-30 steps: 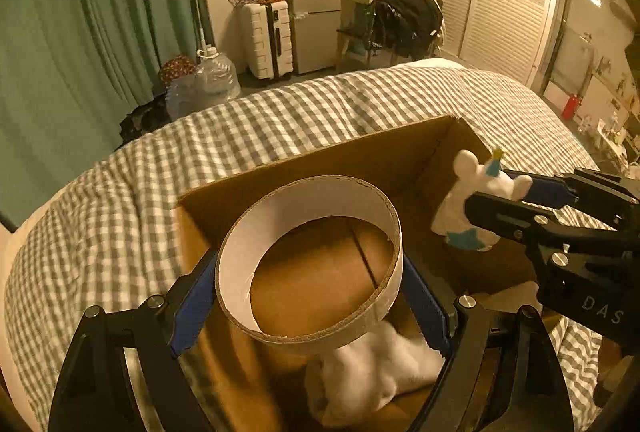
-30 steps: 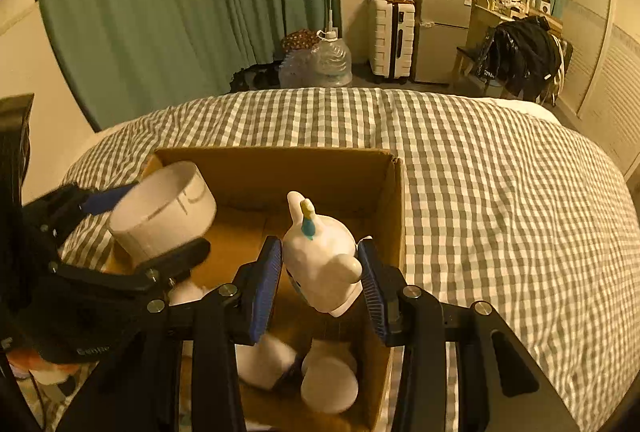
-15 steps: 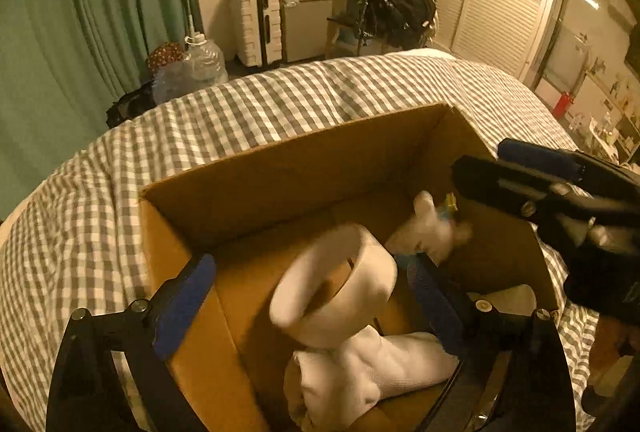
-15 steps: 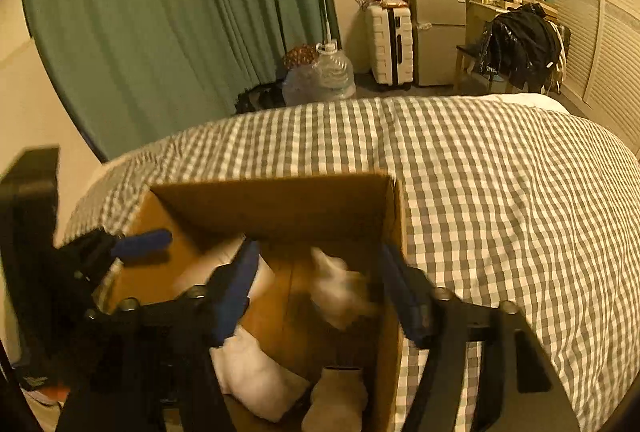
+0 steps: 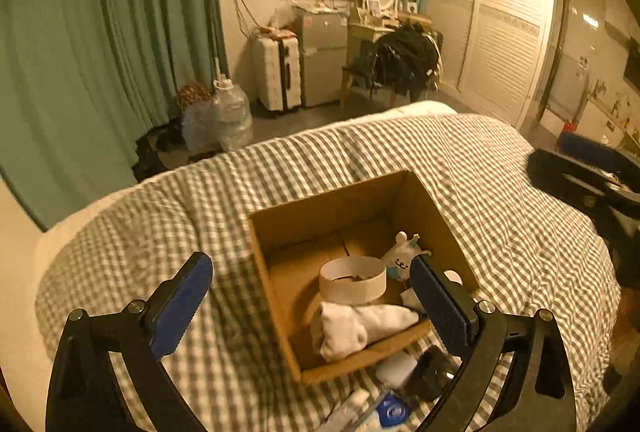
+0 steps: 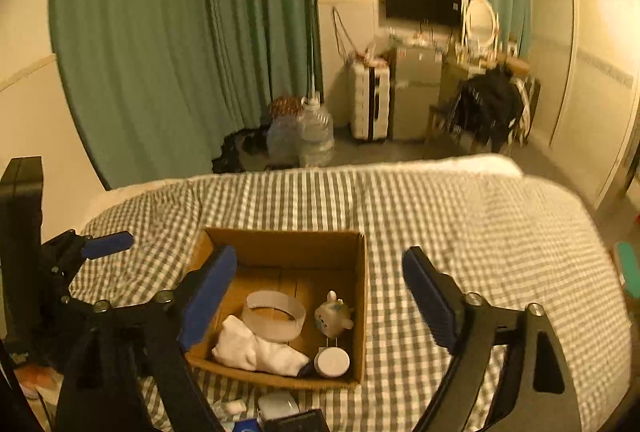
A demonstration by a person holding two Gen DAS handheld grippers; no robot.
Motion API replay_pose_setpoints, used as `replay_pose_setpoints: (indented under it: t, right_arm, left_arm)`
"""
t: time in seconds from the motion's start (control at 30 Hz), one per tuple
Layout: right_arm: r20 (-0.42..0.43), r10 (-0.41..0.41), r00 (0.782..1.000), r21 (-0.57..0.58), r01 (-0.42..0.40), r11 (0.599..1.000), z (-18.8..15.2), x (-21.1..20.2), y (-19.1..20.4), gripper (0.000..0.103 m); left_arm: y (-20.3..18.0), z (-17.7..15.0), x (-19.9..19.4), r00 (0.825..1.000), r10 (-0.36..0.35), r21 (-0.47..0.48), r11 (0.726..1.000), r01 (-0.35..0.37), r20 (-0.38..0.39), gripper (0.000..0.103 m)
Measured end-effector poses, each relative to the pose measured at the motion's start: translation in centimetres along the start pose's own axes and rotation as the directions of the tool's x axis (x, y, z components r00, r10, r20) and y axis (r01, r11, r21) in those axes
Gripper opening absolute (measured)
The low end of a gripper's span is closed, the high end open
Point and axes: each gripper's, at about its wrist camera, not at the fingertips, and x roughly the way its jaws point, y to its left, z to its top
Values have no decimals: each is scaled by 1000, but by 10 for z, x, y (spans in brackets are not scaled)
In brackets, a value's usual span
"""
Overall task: Organize objects
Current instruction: 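Move both grippers to the pile and grasp the black case with the right gripper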
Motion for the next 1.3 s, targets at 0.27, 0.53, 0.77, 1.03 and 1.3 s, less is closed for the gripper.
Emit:
replay_pose_setpoints:
  t: [0.27, 0.53, 0.77, 1.03, 1.3]
  right_arm:
    - [82, -32, 996, -86, 39, 996, -7, -87, 29, 99]
    - [34, 21, 999, -106, -17, 994, -44, -113, 48, 99]
    - [-48, -7, 999, -133, 0, 991, -94, -95, 52, 99]
    - [-206, -42, 978, -99, 22, 995, -162, -23, 34, 99]
    - [-398, -65, 915, -44, 51, 998, -206, 51, 12, 99]
  left_arm:
    - [9, -19, -73, 994, 48, -43, 998, -44, 97, 103]
    - [11, -58, -92, 995, 39, -70, 997, -32, 92, 103]
    - [12, -99, -57, 998, 67, -91, 994, -65, 13, 103]
    - [3, -155, 11, 991, 58, -112, 991, -71, -119, 103]
    - [-11, -197, 70, 959, 71, -84, 992, -98, -273, 103]
